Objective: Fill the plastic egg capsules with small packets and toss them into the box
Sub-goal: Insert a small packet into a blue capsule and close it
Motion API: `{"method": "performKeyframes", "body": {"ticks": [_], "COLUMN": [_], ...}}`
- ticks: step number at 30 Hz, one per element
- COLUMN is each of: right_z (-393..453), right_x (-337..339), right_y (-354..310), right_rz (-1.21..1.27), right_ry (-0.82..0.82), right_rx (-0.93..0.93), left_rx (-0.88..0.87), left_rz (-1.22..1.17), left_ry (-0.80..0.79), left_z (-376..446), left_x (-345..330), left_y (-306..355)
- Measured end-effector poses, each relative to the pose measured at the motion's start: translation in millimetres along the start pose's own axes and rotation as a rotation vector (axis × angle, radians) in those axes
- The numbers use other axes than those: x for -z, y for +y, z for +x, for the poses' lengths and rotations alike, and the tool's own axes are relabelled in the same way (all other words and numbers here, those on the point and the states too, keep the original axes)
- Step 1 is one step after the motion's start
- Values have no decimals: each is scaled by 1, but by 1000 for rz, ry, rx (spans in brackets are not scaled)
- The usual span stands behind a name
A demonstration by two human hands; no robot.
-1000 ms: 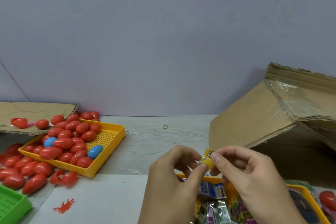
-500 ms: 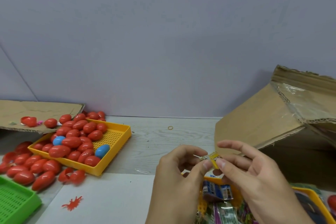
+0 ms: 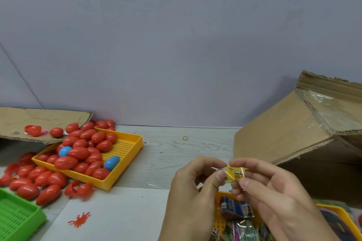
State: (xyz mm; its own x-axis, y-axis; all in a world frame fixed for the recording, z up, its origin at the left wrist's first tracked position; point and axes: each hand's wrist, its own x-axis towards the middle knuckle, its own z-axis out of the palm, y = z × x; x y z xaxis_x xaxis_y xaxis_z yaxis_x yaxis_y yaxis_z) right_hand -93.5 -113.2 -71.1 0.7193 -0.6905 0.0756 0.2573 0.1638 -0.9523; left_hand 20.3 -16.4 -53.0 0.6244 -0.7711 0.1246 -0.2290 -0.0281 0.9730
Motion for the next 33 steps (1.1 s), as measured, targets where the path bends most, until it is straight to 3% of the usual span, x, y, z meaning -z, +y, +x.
{"method": "performKeyframes", "body": {"ticks": [24, 33], "right_z": [-1, -2], "right_x": [-3, -9], "right_y": [-1, -7], "right_rz": [-187, -153], "right_ry": [55, 70], "right_rx": [65, 69], "left_rx": [-7, -19], "left_rz": [-15, -116], "left_ry": [18, -96], "left_z": [2, -1], "left_x": [-1, -4], "left_y": [-4, 1]}}
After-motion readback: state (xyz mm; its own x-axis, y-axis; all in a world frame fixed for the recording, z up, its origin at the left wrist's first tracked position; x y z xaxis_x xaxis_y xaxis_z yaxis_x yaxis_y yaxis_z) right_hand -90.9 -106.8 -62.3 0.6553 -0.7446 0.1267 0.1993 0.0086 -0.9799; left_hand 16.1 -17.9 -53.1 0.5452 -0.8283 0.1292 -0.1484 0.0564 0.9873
